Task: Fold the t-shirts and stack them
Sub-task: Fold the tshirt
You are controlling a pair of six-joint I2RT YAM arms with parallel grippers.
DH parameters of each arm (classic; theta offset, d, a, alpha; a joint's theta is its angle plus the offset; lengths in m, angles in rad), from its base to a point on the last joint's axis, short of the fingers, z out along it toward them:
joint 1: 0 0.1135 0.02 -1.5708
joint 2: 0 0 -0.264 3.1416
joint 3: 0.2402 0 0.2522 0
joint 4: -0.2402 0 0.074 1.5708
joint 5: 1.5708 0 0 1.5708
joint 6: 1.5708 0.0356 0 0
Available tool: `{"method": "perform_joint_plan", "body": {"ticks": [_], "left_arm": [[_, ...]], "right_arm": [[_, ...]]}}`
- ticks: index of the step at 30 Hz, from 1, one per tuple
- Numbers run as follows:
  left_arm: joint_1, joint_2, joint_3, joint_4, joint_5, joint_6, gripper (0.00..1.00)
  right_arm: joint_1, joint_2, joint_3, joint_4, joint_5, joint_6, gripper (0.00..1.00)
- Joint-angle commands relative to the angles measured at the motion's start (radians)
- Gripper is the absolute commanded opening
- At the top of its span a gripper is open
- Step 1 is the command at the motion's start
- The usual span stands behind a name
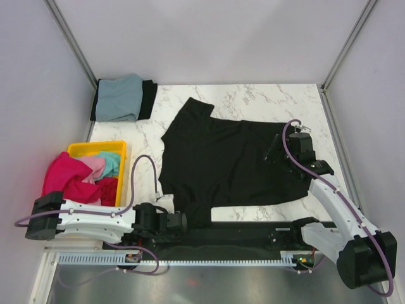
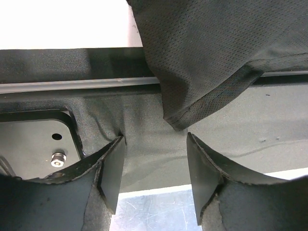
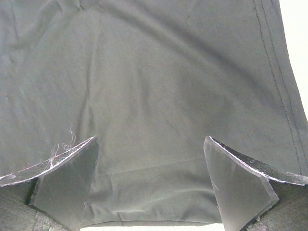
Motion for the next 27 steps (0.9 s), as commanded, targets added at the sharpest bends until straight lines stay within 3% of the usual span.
{"method": "perform_joint_plan", "body": {"ticks": [1,12,21,27], "left_arm": [[-0.002,0.002,-0.036,0.164,-0.158,-0.082,0.60],[-0.003,0.025,0.045,0.205,-0.218,-0.019,0.58],[-0.007,0.100,0.241,-0.055,-0.258,-0.024,0.63],[-0.005,0.105,0.156,-0.077,-0.187,-0.084,0.64]], "right_arm": [[0.007,0.002,-0.008,0.005,0.000,-0.009,0.98],[0.014,0.008,-0.018,0.011,-0.003,-0.006,0.98],[0.015,0.010,-0.015,0.008,0.001,-0.014,0.98],[0.017,0.017,-0.011,0.008,-0.005,-0.020,0.98]]}}
